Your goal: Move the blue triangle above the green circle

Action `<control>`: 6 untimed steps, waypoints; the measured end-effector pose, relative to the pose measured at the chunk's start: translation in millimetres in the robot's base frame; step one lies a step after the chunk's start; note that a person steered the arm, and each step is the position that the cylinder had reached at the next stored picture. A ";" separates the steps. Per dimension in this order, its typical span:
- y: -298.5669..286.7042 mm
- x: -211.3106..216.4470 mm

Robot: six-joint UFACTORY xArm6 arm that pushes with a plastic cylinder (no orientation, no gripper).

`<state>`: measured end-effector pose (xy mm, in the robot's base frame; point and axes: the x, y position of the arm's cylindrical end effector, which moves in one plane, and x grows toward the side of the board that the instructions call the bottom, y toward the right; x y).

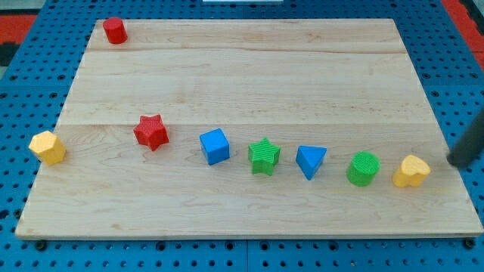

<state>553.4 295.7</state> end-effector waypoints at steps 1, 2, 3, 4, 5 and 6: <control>-46.1 62.4; -169.2 12.4; -213.6 -2.1; -215.5 -45.5; -193.5 -81.0; -198.3 -50.2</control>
